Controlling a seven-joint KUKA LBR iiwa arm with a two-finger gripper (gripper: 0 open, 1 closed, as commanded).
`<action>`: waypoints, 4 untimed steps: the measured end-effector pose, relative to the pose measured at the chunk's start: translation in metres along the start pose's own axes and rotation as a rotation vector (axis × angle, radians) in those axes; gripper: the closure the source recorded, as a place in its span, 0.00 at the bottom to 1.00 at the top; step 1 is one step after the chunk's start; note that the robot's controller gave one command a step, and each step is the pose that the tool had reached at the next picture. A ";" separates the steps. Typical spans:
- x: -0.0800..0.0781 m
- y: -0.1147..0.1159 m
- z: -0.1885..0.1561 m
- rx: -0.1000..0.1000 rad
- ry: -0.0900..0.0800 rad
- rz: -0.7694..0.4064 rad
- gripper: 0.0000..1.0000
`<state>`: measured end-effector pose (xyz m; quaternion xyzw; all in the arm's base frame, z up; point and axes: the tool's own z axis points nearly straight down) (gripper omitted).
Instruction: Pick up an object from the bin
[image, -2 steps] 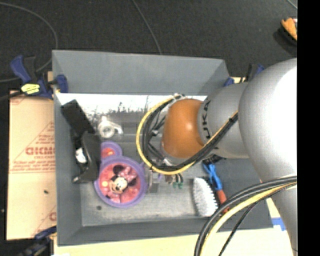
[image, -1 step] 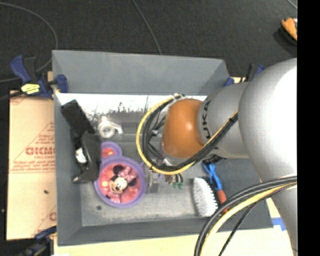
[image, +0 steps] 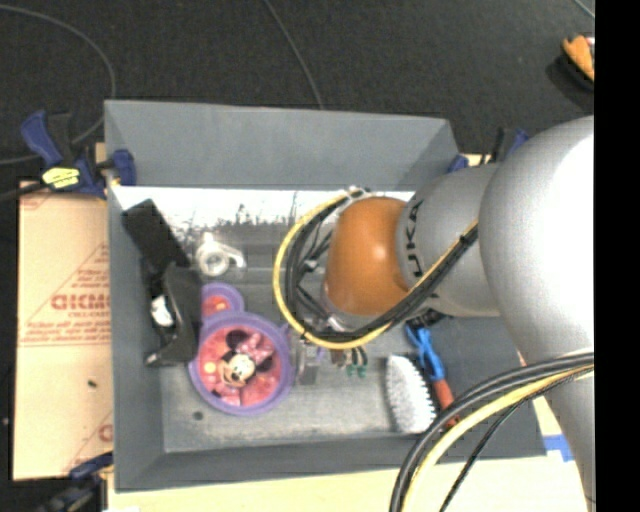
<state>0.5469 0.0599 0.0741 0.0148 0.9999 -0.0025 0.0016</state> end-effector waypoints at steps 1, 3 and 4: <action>0.001 0.000 -0.008 0.000 0.002 0.000 1.00; -0.001 0.000 -0.036 -0.001 -0.004 -0.002 1.00; -0.001 0.000 -0.042 -0.001 -0.005 -0.003 1.00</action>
Offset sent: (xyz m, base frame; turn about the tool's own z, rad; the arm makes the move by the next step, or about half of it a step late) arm 0.0000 0.0002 0.0536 0.0000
